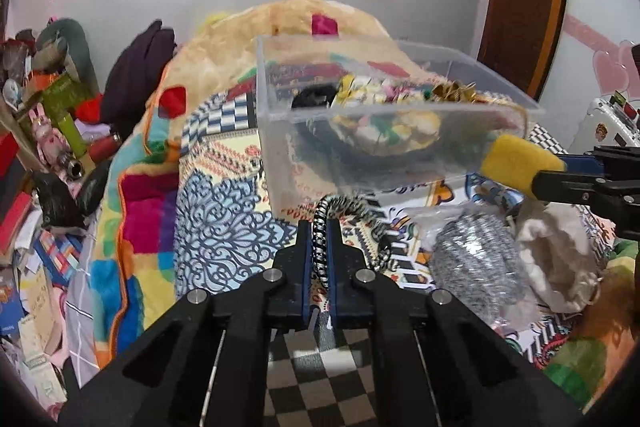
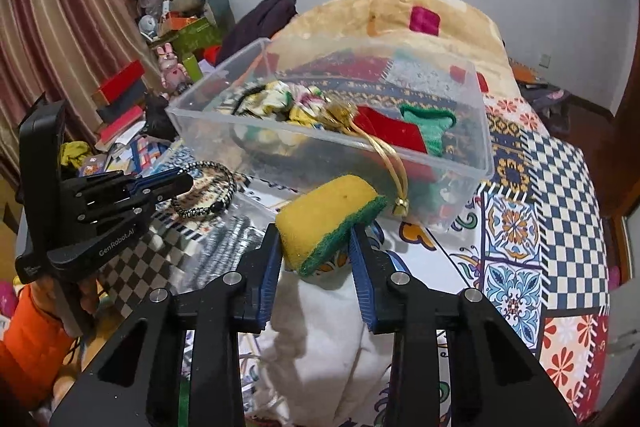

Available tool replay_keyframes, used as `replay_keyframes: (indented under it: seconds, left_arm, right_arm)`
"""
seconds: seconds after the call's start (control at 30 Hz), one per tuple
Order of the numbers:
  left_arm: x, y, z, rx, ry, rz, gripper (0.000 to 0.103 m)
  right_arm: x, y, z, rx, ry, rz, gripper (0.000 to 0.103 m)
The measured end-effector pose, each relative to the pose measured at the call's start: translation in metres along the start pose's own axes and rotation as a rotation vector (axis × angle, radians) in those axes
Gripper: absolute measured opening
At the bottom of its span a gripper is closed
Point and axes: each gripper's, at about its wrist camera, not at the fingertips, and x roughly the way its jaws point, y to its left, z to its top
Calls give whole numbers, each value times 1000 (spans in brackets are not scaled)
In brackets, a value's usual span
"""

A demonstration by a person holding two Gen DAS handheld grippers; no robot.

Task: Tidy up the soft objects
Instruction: 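Grasp the beaded bracelet with the left tool while the right tool grasps the yellow-green sponge, then carry the bracelet with the left tool while the right tool carries the sponge, both releasing into the box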

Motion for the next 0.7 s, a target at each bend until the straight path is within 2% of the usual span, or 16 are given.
replay_keyframes:
  seconds: [0.2,0.4,0.7]
  left_arm:
    - [-29,-11,10,34,-85,9,6]
    - [-52,-17,23,38,-150,-17,6]
    - [-70,-19,52,29,-249,-37,6]
  right_arm:
    - [-19,9,5,-30,-50,14,31]
    - [-33,17,16,-43,-106,19,31]
    - [-53,16,37,-50,-206,-16,31]
